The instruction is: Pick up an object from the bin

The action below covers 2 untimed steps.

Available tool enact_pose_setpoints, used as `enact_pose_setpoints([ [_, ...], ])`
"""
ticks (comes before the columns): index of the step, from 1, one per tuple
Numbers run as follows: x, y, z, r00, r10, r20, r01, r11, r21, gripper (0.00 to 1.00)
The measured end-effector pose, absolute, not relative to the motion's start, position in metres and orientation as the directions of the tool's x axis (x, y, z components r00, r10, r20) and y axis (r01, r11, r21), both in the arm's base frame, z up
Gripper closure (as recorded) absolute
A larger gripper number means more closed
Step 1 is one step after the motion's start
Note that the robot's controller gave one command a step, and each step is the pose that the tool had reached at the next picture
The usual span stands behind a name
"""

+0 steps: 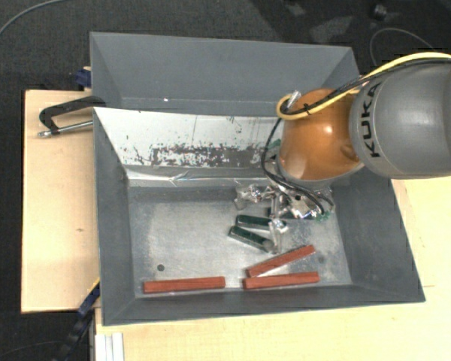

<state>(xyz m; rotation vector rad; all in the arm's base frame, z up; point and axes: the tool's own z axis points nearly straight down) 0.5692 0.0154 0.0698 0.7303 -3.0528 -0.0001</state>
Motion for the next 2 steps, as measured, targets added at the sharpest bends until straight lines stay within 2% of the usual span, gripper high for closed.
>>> enact_pose_setpoints([
  [1, 0.572, 0.017, 0.074, -0.891, -0.453, -0.005, -0.453, 0.891, -0.001, 1.00],
  [2, 0.591, -0.003, 0.207, -0.868, -0.497, -0.014, -0.497, 0.868, -0.008, 1.00],
])
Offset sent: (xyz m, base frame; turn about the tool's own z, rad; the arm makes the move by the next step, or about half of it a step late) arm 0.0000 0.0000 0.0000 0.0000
